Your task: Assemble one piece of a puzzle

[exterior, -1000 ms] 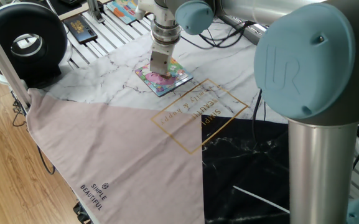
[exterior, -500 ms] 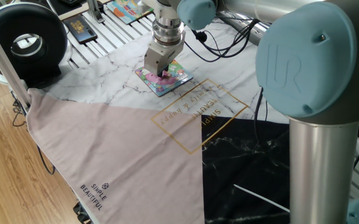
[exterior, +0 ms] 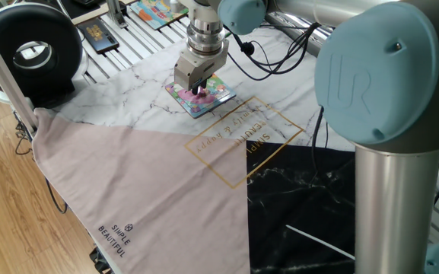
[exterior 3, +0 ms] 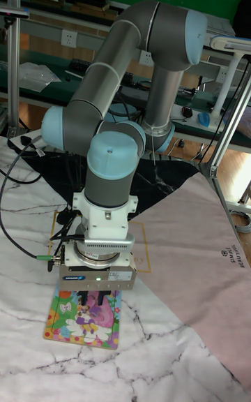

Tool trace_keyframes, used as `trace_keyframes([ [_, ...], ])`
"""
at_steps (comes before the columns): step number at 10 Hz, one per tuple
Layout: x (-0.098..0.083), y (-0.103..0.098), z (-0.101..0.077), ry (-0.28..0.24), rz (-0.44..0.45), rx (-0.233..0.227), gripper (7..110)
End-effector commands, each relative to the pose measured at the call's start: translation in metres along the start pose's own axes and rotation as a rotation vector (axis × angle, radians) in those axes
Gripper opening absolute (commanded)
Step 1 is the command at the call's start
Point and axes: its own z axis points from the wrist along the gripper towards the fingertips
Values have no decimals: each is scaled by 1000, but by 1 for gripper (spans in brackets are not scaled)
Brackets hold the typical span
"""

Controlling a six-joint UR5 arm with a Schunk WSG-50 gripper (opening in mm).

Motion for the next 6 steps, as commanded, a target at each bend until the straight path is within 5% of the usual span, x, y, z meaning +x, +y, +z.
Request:
trace_keyframes([
  [1, 1, -2, -1, 7, 30, 6, 7],
  [6, 3, -2, -1, 25, 33, 7, 7],
])
